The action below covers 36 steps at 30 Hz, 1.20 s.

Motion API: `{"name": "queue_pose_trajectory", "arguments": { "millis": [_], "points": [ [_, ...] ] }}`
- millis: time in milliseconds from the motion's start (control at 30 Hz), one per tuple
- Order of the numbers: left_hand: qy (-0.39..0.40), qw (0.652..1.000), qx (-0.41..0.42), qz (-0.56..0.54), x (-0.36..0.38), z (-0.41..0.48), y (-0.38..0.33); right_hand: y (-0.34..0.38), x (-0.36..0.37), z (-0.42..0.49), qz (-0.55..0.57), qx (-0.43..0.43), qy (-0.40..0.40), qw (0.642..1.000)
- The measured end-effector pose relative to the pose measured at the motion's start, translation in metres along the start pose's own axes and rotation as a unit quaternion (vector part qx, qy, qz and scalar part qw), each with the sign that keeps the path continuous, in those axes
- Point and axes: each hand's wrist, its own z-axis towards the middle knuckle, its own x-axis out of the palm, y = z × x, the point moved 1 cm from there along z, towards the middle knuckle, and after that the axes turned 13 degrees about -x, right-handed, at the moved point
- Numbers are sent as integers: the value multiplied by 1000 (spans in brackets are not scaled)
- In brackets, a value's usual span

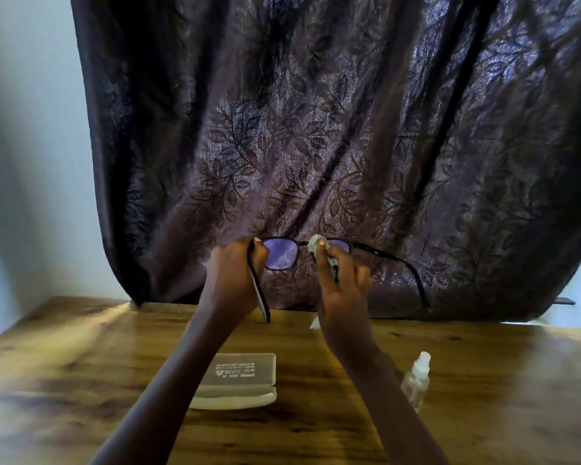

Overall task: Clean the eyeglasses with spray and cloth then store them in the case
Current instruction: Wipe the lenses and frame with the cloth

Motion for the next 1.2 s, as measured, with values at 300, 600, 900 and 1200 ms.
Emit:
{"name": "queue_pose_trajectory", "arguments": {
  "millis": [300,600,900,1200],
  "points": [
    [5,999,6,33,-4,0,2,-9,-8,1,-86,61,-2,994],
    [18,998,8,60,-11,0,3,1,-4,-8,-20,-14,7,1000],
    [13,1000,3,25,-2,-3,1,-7,-8,9,-59,62,-17,996],
    [-10,1000,-19,-7,-11,-1,4,-4,-9,-14,-35,-7,-6,999]
  ]
}}
